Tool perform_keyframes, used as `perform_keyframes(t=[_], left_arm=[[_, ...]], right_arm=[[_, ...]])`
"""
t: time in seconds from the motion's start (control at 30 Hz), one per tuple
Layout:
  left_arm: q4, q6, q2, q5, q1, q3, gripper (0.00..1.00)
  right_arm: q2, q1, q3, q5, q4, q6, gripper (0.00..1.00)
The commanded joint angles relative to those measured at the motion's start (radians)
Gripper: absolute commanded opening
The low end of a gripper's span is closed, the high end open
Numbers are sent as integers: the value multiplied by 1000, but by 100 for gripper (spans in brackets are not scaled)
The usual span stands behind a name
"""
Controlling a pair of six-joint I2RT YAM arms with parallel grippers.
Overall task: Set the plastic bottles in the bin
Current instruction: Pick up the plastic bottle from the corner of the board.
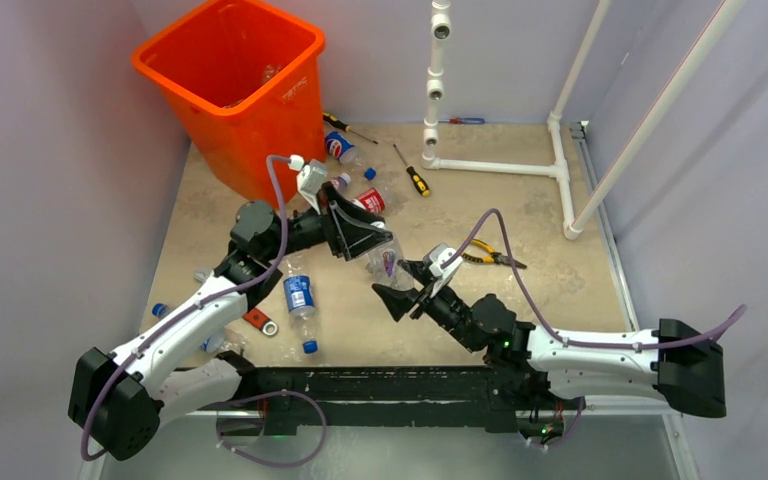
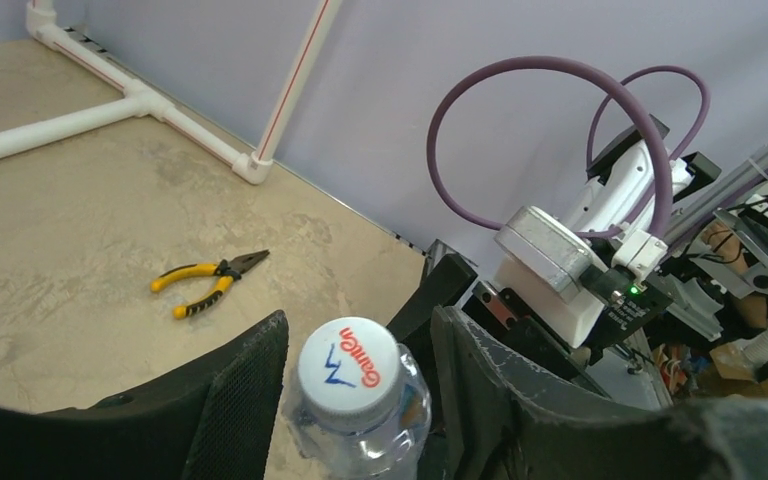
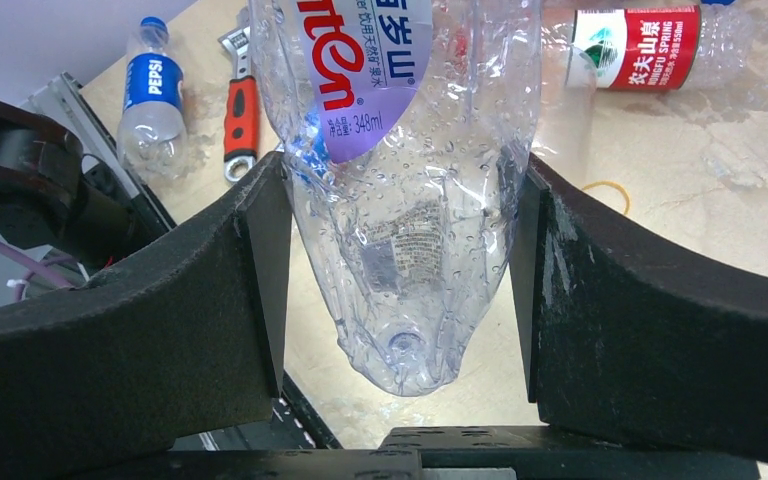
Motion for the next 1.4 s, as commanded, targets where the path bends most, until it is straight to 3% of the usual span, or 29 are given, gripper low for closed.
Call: perform_keyframes(t=[0.0,0.07,0.17,0.2,0.3,0.5,0.6,0.73,0.83,0.93,0.97,1.0,1.13,1.37], left_arm=[[92,-38,4,45,-7,-9,53],[105,-44,6,54,-7,-11,46],[146,-59,14,88,-13,-12,27],[149,-62,15,94,-15,-13,26],[145,-71,24,96,-19,-11,42],[131,-78,44,98,-25,-5,57],[127,-82,51,99,-31,-4,59],[120,-76,63,104,-44,1,36],[104,-73,74,97,-49,7,4],[24,-33,59,33,-50,23,0],[7,-16,50,14,-49,24,0],[-5,-1,40,-2,-50,24,0],[-56,47,-5,-99,-49,24,0],[-120,81,-70,-303,-49,44,0]], right_arm=[[22,4,48,20,59,-20,0],[28,3,51,30,62,-21,0],[36,5,56,50,58,-18,0],[34,4,55,54,59,-16,0],[25,5,50,69,70,-15,0],[23,5,49,89,81,-16,0],[26,5,50,100,90,-16,0],[31,5,52,117,96,-14,0],[31,5,51,124,107,-15,0],[28,5,57,122,89,-15,0],[23,5,63,115,61,-10,6],[16,4,75,100,14,2,21],[-31,5,110,29,-132,44,95],[-232,5,114,-20,-327,121,99]])
